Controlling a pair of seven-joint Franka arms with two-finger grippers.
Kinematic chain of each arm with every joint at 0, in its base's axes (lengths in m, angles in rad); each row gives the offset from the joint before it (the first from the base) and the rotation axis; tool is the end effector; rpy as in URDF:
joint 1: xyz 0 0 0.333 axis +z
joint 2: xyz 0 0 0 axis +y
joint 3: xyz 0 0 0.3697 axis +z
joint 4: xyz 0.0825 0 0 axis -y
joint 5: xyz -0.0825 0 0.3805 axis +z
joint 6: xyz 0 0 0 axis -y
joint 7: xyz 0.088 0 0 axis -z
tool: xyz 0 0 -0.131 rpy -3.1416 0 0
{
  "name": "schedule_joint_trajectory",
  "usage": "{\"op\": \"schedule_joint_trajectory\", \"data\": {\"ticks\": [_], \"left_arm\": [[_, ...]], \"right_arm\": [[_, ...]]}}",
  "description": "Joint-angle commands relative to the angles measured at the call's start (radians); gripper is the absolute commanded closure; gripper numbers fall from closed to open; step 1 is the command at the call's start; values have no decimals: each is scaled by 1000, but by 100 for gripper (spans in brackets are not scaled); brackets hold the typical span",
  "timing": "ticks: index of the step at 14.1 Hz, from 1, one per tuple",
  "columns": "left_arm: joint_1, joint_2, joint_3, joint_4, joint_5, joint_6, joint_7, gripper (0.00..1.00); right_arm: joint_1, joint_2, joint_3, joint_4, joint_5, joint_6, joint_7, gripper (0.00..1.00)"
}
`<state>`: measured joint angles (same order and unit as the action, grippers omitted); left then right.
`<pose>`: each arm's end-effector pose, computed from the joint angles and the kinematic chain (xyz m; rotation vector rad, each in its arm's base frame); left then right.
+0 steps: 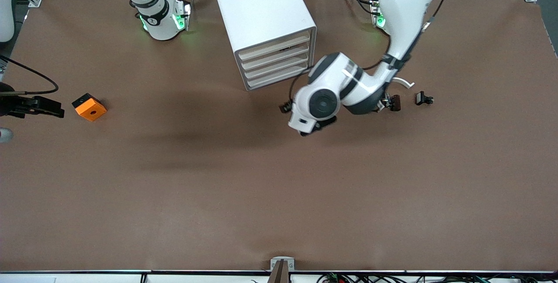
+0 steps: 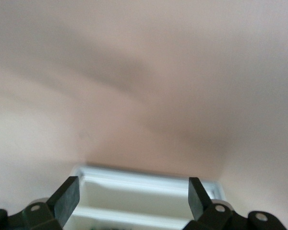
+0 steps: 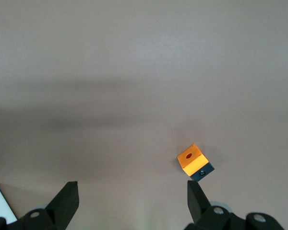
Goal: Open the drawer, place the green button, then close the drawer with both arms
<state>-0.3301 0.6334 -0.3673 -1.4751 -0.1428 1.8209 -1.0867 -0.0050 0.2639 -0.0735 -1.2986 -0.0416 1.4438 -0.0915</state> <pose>0.5585 -0.4265 0.3346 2.9524 0.7251 -0.6668 0.6257 -0.0481 0.6141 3.0852 0.0179 -0.1895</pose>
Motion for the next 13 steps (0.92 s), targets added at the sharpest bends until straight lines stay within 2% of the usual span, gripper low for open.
{"op": "schedule_joint_trajectory", "data": {"ticks": [1,3,5,9,11,13], "left_arm": [[58,-35,-2,29,110,-23,-3,0],[103,-81,-4,29,222,-25,2,0],[149,-121,-4,29,270,-26,45,0],[296,-204,-4,27,282,-26,311,0],[365,-248,-4,26,281,-31,453,0],[416,-293,-10,27,281,-102,540,0]], "right_arm": [[-19,-25,15,7,8,22,-2,0],[-30,-69,20,1,12,43,-2,0],[-26,-83,23,1,12,1,-2,0],[-27,-86,23,7,17,-14,7,0],[-14,-100,26,6,-1,-68,6,0],[-7,-126,20,-1,12,-66,22,0]]}}
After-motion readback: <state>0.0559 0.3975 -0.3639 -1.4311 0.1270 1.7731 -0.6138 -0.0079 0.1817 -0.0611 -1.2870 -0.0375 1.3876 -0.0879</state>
